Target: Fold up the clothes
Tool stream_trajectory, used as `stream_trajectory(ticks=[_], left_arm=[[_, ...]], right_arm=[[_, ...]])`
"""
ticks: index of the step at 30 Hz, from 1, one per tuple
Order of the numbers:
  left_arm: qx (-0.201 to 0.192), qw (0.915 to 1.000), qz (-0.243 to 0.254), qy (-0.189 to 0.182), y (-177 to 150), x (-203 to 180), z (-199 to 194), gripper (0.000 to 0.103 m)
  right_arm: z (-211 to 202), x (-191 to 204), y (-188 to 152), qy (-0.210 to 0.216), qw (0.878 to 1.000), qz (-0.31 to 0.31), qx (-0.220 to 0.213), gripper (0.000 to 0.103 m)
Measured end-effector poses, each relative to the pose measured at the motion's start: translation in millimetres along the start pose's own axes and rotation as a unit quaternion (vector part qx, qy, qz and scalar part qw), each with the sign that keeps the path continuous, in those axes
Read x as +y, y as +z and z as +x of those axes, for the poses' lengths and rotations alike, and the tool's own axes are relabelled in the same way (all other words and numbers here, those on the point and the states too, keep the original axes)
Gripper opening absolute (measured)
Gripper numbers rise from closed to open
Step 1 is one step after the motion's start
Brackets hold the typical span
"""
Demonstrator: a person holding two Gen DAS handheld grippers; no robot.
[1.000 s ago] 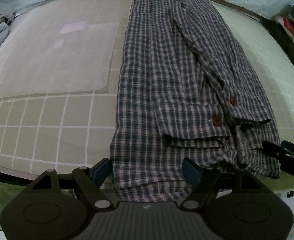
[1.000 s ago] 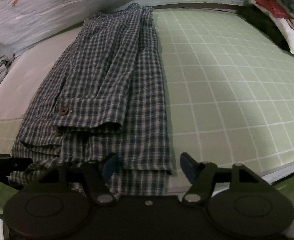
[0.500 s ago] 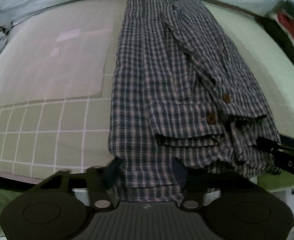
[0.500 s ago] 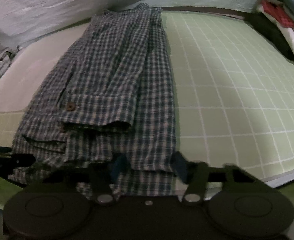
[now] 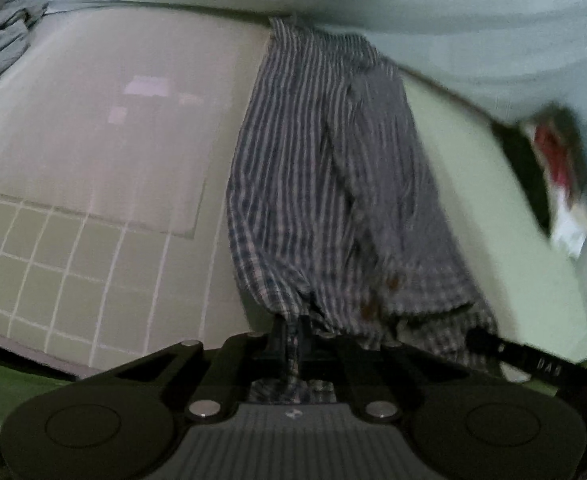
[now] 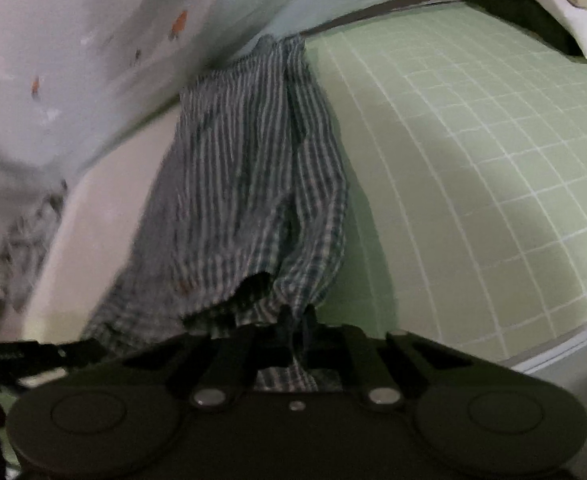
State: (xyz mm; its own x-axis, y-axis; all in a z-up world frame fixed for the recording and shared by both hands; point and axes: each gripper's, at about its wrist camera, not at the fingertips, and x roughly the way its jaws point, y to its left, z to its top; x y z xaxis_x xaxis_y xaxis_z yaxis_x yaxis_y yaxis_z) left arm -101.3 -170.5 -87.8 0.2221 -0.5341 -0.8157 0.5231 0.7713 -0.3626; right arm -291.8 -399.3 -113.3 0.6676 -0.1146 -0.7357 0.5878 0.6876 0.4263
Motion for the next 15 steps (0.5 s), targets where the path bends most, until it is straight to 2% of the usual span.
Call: stream_trajectory(ticks=[8, 15], left_arm=[[-0.056, 0.9953, -0.047, -0.064, 61, -6, -17, 0.004], [-0.101, 0.9904, -0.029, -0.089, 132, -13, -4, 0.004]], right_arm=[[-8, 4, 58, 0.041, 0.997, 0.041, -0.058, 0.004], [26, 8, 120, 0.039, 0.993, 0.061, -0.093, 0.004]])
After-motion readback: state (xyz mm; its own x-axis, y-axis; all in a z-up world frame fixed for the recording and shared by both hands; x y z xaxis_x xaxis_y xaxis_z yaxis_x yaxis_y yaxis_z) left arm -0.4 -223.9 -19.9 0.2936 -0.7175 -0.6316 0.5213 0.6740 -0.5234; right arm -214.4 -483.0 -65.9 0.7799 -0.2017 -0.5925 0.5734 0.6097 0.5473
